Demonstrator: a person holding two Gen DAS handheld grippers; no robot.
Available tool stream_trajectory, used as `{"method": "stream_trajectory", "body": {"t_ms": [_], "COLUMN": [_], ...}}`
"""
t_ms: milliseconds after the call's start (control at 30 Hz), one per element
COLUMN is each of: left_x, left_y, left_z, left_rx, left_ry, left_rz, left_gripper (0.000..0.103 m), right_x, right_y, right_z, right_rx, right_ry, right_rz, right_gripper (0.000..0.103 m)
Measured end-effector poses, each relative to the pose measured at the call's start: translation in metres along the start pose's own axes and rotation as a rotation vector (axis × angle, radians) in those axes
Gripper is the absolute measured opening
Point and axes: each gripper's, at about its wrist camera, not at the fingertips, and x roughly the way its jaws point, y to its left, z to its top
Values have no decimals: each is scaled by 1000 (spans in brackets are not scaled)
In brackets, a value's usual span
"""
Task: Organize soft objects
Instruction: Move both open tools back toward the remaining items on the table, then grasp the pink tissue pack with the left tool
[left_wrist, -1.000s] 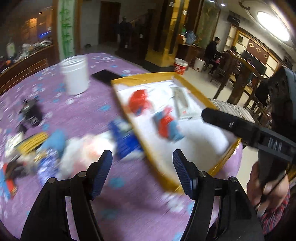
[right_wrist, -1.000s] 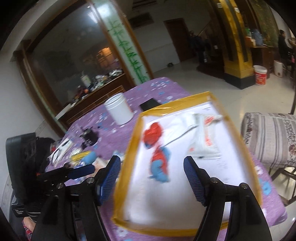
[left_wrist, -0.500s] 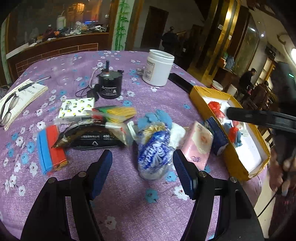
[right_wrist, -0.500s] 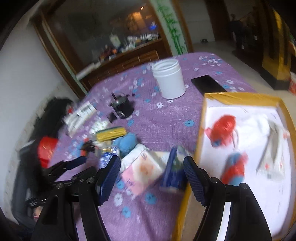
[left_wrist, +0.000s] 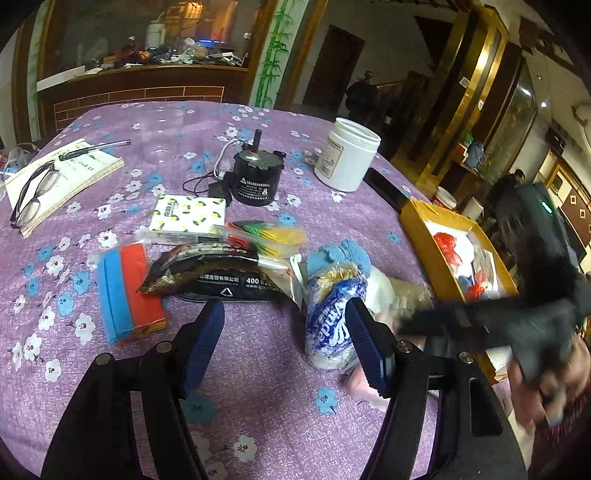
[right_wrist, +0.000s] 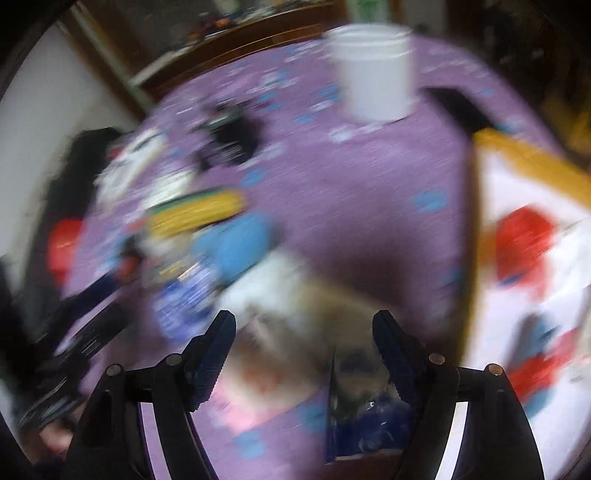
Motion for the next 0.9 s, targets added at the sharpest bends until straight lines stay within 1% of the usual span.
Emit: {"method": "stream_trajectory", "body": {"t_ms": [33, 67, 100, 133, 200, 267, 333, 400, 467, 500, 600, 633, 733, 833, 900], "left_x": [0, 0, 0, 1, 1, 2, 1, -2, -4, -4, 3, 6, 15, 25, 33], "left_y": [0, 1, 1, 1, -2, -10, -25, -46, -68, -75, -96, -99, -101, -97, -96], "left_z": [0, 0, 0, 0, 0, -2, -7, -16, -28, -33, -50, -53, -55, -53, -56], "left_rx": [0, -1, 1, 4, 20, 56, 135, 260, 386, 430, 561, 581, 589, 558, 555], "left_ry": [-2, -2, 2, 6, 20, 50, 96, 135, 150, 158, 185, 194, 214, 246, 268], "left_rz": [0, 0, -3, -7, -31, -83, -148, -187, -186, -182, -112, -89, -38, -35, -29], "left_gripper": [67, 67, 67, 67, 67, 67, 67, 67, 67, 67, 67, 67, 67, 67, 67], "right_x": [2, 2, -3, -11, -33, -54, -68, -79, -87, -89, -88, -86, -76, -70, -68], "right_y": [5, 13, 19, 25, 25, 18, 11, 3, 2, 3, -3, -5, -4, -1, 0], "right_z": [-8, -17, -23, -28, -34, -40, -47, -56, -65, -71, -79, -82, -85, -87, -87], "right_rx": [13, 14, -7, -34, -49, -34, -20, -9, -9, -6, 3, 2, -3, -24, -31], "right_ry": [41, 64, 51, 19, -72, -161, -202, -235, -259, -268, -257, -247, -222, -216, -219], "right_rz": [113, 209, 236, 226, 157, 96, 76, 75, 73, 70, 50, 43, 8, -12, -20], "right_gripper": [77, 76, 76, 77, 77, 78, 78, 78, 78, 78, 78, 78, 78, 78, 78]}}
